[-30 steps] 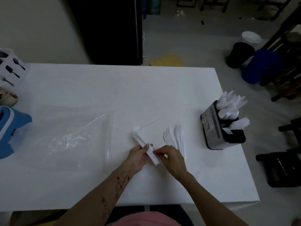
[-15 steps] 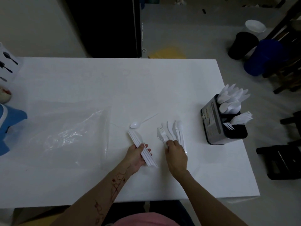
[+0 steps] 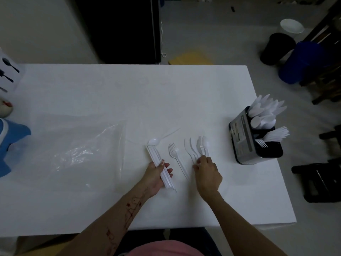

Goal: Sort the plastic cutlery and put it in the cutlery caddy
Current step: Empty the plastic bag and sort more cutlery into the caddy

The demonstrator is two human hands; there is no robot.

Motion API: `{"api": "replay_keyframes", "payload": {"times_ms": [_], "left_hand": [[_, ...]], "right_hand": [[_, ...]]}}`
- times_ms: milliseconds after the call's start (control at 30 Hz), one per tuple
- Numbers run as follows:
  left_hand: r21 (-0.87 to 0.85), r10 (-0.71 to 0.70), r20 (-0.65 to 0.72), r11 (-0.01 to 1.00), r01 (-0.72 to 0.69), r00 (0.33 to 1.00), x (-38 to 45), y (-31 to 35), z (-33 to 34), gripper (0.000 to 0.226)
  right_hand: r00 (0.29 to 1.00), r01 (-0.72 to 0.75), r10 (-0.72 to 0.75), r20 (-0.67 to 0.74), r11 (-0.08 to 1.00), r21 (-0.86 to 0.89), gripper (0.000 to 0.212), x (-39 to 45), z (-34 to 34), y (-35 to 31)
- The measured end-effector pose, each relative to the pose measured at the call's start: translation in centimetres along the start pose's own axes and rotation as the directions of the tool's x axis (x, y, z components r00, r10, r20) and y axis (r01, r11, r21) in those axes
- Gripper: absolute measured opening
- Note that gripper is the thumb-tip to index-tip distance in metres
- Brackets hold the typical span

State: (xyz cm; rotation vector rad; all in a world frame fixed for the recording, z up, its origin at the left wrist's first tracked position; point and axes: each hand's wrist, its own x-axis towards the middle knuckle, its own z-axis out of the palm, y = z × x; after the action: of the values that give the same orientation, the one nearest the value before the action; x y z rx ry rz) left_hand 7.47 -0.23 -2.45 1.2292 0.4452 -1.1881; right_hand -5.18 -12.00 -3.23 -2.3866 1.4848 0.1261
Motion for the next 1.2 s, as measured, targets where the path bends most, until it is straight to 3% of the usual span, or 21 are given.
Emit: {"api": "replay_keyframes", "payload": {"times_ms": [167, 333, 467, 667, 800, 1033, 1200], "left_hand": [[0.051, 0.011, -0.015, 0.999, -0.010, 1.000, 0.1, 0.1, 0.3, 0.022], [0.065, -0.004, -0.053, 0.998, 0.007, 0.999, 0.3, 0.4, 0.4, 0.017], [0.056, -0.016, -0.046, 0.998, 0.019, 0.999, 0.2, 0.6, 0.4, 0.015], [0.037, -0.004, 0.019, 0.999, 0.004, 1.000, -0.3, 1.2, 0.6, 0.015], [0.036, 0.019, 0.063, 0.999, -0.021, 0.998, -0.6, 1.5, 0.7, 0.023], [0.037, 0.038, 0.093, 0.998, -0.041, 0.995, -0.7, 1.9, 1.2, 0.025], [-0.026, 0.056, 0.088, 0.998, -0.054, 0.995, -0.5, 2.1, 2.6, 0.012]], "right_hand": [[0.991, -0.125, 0.122, 0.054, 0.990, 0.058, 0.014, 0.7, 0.3, -1.3], [0.995, -0.067, 0.067, 0.080, 0.998, -0.001, 0.015, 0.8, 0.1, -1.4], [0.997, -0.029, 0.023, 0.079, 0.996, 0.082, 0.013, 0.5, -0.3, -1.5], [0.983, 0.177, -0.184, -0.009, 0.928, 0.328, 0.018, -0.2, -1.4, -2.2], [0.935, 0.350, -0.353, -0.049, 0.885, 0.306, 0.018, -1.0, -1.3, -2.7], [0.887, 0.458, -0.451, -0.101, 0.826, 0.328, 0.016, -1.4, -0.7, -2.2], [0.852, 0.490, -0.522, -0.035, 0.773, 0.403, 0.023, -1.4, -2.2, -1.6]]}}
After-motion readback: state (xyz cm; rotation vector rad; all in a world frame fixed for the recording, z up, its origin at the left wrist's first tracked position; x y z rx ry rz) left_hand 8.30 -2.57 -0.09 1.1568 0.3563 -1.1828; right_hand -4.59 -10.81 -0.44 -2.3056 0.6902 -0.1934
